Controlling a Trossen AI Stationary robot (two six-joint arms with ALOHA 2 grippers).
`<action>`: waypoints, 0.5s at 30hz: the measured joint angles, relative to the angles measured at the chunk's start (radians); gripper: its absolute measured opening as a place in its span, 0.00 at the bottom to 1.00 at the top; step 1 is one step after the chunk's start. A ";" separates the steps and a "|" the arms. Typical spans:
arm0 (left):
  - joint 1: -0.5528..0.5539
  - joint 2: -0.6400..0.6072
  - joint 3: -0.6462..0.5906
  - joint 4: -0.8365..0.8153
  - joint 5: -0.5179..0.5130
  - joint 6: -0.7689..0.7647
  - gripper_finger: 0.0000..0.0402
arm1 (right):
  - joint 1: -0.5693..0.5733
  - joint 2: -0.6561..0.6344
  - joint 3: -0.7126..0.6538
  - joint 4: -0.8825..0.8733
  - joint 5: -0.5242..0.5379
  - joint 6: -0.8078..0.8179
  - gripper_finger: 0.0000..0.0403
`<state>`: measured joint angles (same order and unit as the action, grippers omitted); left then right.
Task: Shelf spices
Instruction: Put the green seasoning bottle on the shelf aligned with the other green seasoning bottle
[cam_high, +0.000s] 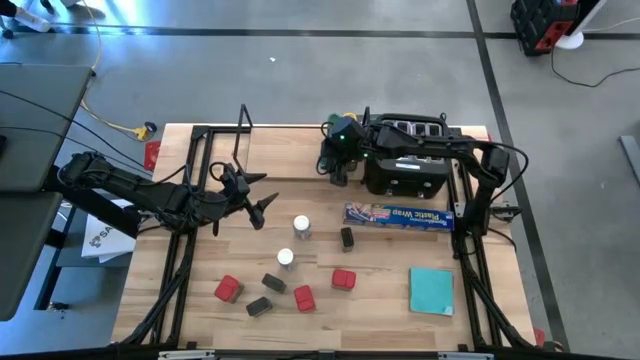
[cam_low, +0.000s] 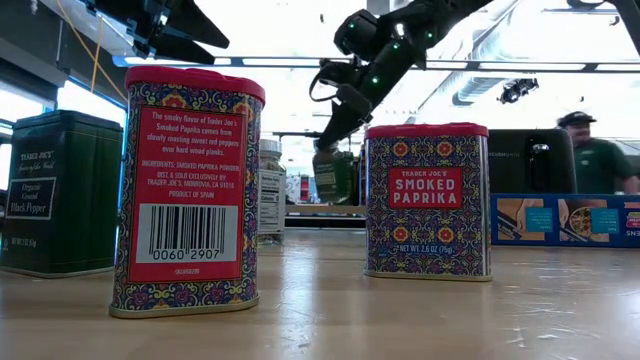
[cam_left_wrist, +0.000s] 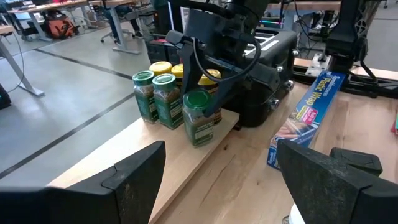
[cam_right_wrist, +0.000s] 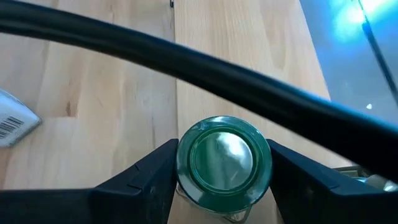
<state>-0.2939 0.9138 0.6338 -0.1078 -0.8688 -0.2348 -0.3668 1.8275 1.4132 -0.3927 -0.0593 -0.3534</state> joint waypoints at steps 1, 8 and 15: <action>0.000 0.000 0.000 0.000 0.000 0.000 0.76 | 0.000 0.000 0.000 0.000 0.004 -0.010 0.55; 0.000 0.000 0.000 -0.001 0.003 0.001 0.76 | 0.000 0.000 0.000 -0.007 0.011 -0.039 0.55; 0.000 0.000 0.000 -0.009 0.021 0.001 0.76 | 0.000 0.000 0.000 -0.017 0.085 -0.093 0.56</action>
<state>-0.2939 0.9134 0.6338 -0.1164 -0.8481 -0.2340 -0.3672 1.8271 1.4132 -0.4095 0.0254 -0.4461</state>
